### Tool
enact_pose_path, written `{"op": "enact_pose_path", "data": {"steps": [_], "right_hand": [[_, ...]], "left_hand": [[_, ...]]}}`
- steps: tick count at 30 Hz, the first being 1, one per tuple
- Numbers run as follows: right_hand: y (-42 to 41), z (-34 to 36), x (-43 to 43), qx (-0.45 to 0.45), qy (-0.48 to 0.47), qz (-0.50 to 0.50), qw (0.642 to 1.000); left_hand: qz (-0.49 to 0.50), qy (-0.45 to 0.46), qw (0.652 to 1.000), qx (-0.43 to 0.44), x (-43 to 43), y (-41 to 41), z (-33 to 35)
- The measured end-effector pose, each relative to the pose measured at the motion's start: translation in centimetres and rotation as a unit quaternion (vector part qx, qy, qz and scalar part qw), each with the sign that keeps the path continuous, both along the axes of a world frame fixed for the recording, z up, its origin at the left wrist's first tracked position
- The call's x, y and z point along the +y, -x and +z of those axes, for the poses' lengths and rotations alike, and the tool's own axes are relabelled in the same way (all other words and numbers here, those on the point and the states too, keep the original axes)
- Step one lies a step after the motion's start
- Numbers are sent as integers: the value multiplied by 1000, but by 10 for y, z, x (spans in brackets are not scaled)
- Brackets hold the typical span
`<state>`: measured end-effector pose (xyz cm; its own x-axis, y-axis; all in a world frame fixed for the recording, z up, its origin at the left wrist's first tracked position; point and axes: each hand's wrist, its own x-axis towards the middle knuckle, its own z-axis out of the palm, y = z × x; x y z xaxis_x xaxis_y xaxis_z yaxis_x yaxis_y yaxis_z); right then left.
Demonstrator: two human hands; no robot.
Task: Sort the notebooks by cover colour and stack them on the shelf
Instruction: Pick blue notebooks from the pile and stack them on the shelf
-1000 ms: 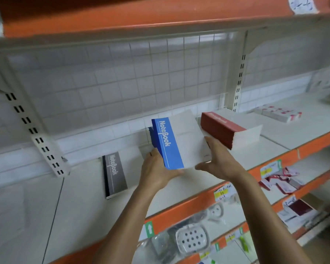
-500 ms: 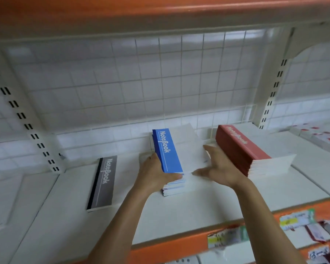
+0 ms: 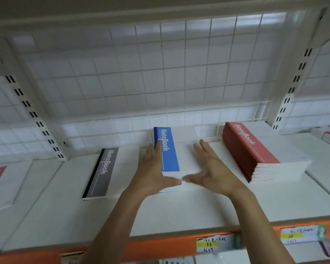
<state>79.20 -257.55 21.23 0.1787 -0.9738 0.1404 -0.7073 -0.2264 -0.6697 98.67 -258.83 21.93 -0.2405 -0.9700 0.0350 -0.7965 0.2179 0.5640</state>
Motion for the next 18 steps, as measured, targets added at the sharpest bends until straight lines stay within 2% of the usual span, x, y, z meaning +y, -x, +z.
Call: {"op": "enact_pose_path", "data": {"steps": [6, 12, 18], "right_hand": [[-7, 6, -3, 94, 36, 35, 994], [-5, 14, 1, 88, 34, 54, 994], [-4, 17, 6, 102, 27, 60, 993]], "left_hand": [[20, -46, 998, -29, -4, 7, 5], [16, -76, 993, -91, 0, 13, 17], [22, -76, 993, -93, 4, 12, 22]]}}
